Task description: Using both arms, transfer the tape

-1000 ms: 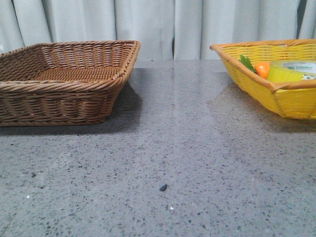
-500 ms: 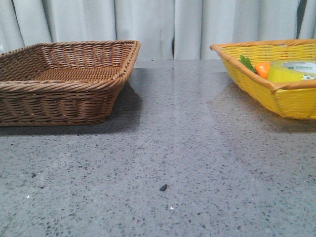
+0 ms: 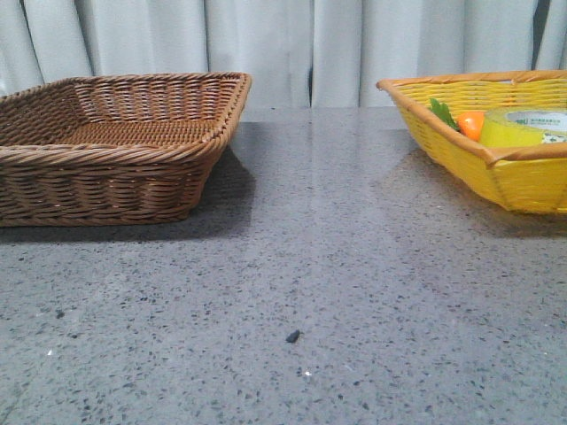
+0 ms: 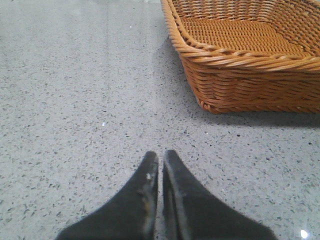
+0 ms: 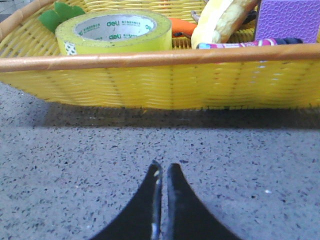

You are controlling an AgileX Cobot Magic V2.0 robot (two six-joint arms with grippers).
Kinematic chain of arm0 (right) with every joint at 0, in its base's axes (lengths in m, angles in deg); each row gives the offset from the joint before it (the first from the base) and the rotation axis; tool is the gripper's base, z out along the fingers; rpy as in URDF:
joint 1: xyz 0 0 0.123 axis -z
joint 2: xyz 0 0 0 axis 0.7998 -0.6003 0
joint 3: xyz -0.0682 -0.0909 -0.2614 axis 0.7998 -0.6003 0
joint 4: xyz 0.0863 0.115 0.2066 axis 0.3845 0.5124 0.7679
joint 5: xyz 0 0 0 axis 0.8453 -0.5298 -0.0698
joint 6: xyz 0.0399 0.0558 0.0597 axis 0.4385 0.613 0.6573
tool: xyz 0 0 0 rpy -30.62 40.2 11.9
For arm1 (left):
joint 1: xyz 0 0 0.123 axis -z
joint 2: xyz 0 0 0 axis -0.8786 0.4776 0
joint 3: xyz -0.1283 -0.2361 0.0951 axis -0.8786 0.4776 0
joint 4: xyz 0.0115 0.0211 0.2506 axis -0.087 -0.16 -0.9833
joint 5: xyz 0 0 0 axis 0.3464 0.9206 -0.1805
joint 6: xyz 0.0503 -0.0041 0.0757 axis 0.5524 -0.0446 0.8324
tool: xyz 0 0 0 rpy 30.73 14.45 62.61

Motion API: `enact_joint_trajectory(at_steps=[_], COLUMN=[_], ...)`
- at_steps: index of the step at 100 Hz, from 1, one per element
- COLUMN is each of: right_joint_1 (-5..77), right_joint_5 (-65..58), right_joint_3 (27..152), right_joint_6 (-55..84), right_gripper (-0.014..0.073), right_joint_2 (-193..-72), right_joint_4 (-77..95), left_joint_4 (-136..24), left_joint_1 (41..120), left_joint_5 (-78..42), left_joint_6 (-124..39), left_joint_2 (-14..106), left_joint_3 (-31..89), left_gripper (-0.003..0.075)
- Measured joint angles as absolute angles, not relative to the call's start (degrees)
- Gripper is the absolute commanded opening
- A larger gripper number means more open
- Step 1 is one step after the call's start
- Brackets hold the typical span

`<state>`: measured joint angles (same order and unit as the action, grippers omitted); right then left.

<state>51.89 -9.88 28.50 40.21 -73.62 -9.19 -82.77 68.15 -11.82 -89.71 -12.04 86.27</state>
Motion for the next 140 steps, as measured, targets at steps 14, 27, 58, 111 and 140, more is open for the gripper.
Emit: enact_joint_trajectory(at_steps=[14,27,58,111,140], right_joint_1=[51.89,51.89,51.89,51.89,51.89], right_joint_5=[-9.88,-9.88,-9.88,-9.88,-9.88], right_joint_3=[28.5,28.5,28.5,28.5,28.5], right_joint_6=[40.21,40.21,40.21,40.21,40.21], right_gripper=[-0.0074,-0.0074,-0.0074,-0.0074,-0.0074], right_joint_2=[-73.62,-73.62,-73.62,-73.62,-73.62], right_joint_4=[-9.19,-9.19,-9.19,-9.19,-9.19], left_joint_4=[-82.86,-82.86,-82.86,-82.66,-82.66], left_joint_1=[68.15,68.15,68.15,68.15,68.15], left_joint_5=[-12.2,-13.19,-14.02,-14.38,-14.38], left_joint_6=[-89.71,-89.71,-89.71,-89.71,-89.71], left_joint_2=[-12.04,-12.04,-12.04,-12.04,-12.04], left_joint_3=[86.27,86.27,86.27,86.27,86.27], left_gripper=[-0.0021,-0.0021,-0.0021,-0.0021,-0.0021])
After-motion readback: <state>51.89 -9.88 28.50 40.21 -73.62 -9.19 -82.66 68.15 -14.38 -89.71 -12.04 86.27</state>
